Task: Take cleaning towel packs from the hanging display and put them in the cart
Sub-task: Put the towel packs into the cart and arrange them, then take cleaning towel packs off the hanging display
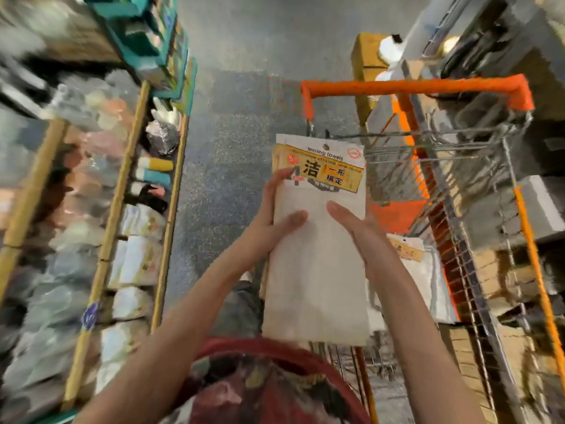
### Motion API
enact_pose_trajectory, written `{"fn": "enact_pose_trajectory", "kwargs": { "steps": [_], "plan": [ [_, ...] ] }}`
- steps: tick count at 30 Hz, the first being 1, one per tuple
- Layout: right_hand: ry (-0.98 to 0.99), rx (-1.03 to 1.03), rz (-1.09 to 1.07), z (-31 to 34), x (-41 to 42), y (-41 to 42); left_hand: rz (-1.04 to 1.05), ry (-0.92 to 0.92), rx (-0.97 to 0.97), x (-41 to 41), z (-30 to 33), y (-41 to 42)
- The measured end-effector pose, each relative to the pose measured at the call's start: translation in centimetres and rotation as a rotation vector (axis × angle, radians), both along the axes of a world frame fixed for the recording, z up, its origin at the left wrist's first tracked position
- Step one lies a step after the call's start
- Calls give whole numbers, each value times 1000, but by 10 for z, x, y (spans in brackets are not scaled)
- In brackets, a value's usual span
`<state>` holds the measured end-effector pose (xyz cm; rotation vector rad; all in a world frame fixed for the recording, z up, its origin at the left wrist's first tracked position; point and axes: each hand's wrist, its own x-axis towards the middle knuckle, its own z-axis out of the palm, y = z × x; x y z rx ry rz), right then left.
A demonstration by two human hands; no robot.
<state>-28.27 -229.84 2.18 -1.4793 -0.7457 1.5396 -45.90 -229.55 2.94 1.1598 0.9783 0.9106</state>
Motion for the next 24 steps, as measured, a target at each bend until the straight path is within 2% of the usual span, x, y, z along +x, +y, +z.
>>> {"fn": "enact_pose_trajectory", "kwargs": {
  "steps": [4, 8, 16, 24],
  "plan": [
    [-55, -8, 118, 6, -58, 42, 185, -41, -5, -52, 3, 15],
    [64, 12, 219, 14, -128, 86, 322, -25, 10, -116, 7, 39],
    [102, 97, 479, 22, -258, 162, 576, -89, 47, -230, 10, 88],
    [-52, 71, 589, 28, -338, 219, 697, -171, 42, -301, 7, 122]
  ]
}}
